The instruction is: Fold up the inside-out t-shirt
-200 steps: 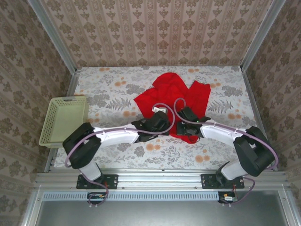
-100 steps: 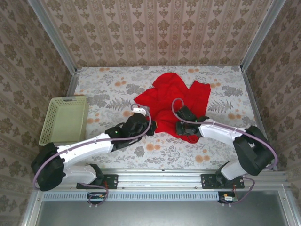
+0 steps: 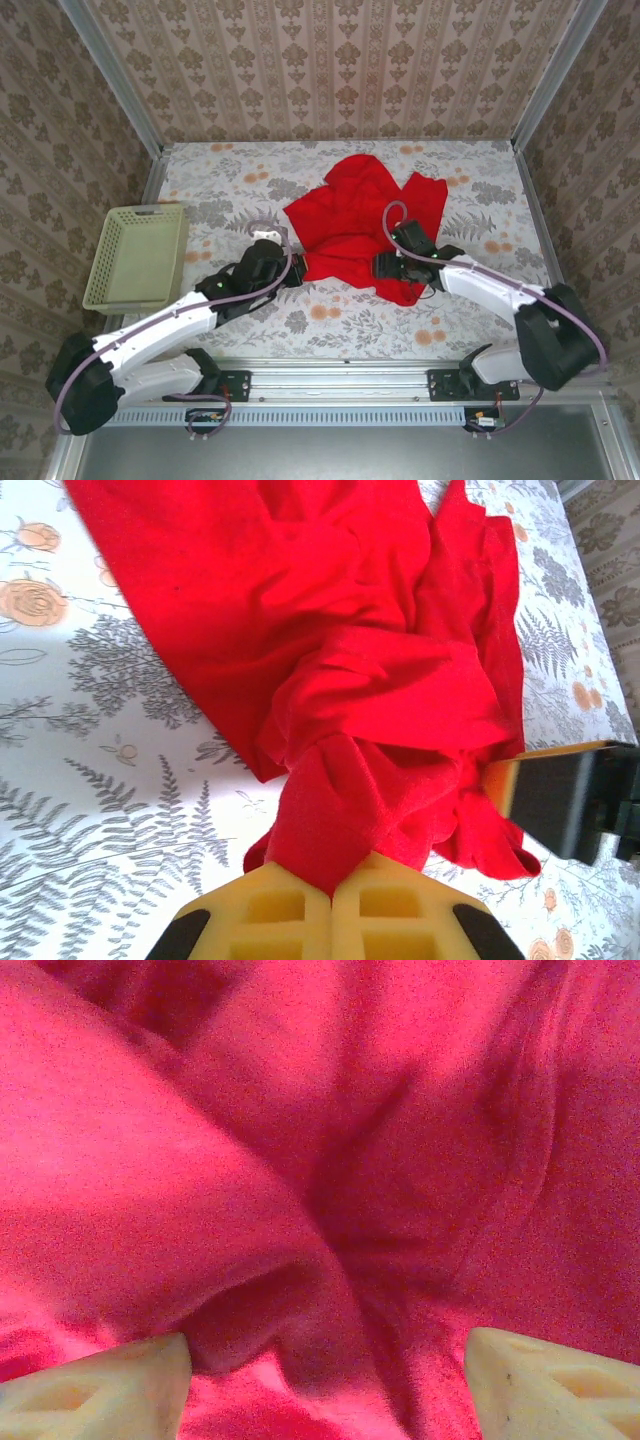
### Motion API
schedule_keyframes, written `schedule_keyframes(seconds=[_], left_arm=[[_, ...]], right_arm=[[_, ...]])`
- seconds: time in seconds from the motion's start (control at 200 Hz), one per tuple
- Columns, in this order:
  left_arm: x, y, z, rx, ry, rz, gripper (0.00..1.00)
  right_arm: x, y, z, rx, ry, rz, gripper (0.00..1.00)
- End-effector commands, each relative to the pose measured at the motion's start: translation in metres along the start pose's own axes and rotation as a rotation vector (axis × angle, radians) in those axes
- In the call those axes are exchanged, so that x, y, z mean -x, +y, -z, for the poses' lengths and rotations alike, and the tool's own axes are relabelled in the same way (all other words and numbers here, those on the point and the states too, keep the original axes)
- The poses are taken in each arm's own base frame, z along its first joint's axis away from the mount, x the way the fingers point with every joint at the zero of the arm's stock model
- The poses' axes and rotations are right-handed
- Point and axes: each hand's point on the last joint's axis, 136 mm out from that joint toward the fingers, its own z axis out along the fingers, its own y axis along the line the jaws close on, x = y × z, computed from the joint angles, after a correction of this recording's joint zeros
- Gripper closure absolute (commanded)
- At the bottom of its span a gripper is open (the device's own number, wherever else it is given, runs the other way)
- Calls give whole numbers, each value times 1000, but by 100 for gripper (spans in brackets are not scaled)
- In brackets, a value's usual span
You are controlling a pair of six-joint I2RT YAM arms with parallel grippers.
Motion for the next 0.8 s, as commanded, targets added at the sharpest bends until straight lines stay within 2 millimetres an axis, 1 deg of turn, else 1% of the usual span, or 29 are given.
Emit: schedule_keyframes(seconds=[0.0,0.06,0.11,0.15,0.21,0.275,0.3,0.345,0.355,0.37,0.41,0.445,0.495,0.535,0.6,0.625,0.7,0.745,0.795], left_arm=[[-2,18,4,54,5,-30,100],[1,25,3,68,6,-19,100],[8,30,4,74,3,-9,100],[15,32,8,84,-3,-7,100],[30,36,18,118,-20,-21,100],[52,36,36,154,-60,-55,100],[60,36,45,168,-80,-66,100],[74,34,60,184,-116,-88,100],[77,33,63,185,-125,-92,100],[81,33,68,189,-137,-96,100],[90,32,80,196,-169,-104,100],[94,34,87,202,-188,-104,100],[97,38,94,213,-201,-96,100],[95,44,95,226,-199,-82,100],[88,58,95,254,-183,-52,100],[85,64,95,270,-177,-37,100],[74,81,94,310,-153,4,100],[68,90,95,331,-141,24,100],[63,100,96,351,-135,45,100]], right_arm=[[-18,-4,-27,-17,86,-12,28],[-22,7,-37,29,128,-13,36],[-19,11,-39,34,143,-8,47],[-14,8,-36,8,132,-2,58],[0,0,-22,-31,83,4,76],[19,-12,-1,-70,19,-6,88],[27,-20,8,-99,-6,-12,90],[40,-28,26,-141,-49,-6,91],[41,-30,27,-150,-49,-2,91],[47,-29,37,-147,-78,4,91],[55,-27,51,-139,-109,29,89],[60,-17,60,-92,-123,56,85],[61,0,69,2,-125,86,71],[60,12,73,61,-114,97,59],[62,17,77,92,-112,96,43],[58,10,77,61,-95,87,39],[66,-22,74,-54,-105,10,29],[69,-43,67,-98,-91,-59,26],[72,-64,59,-138,-72,-134,26]])
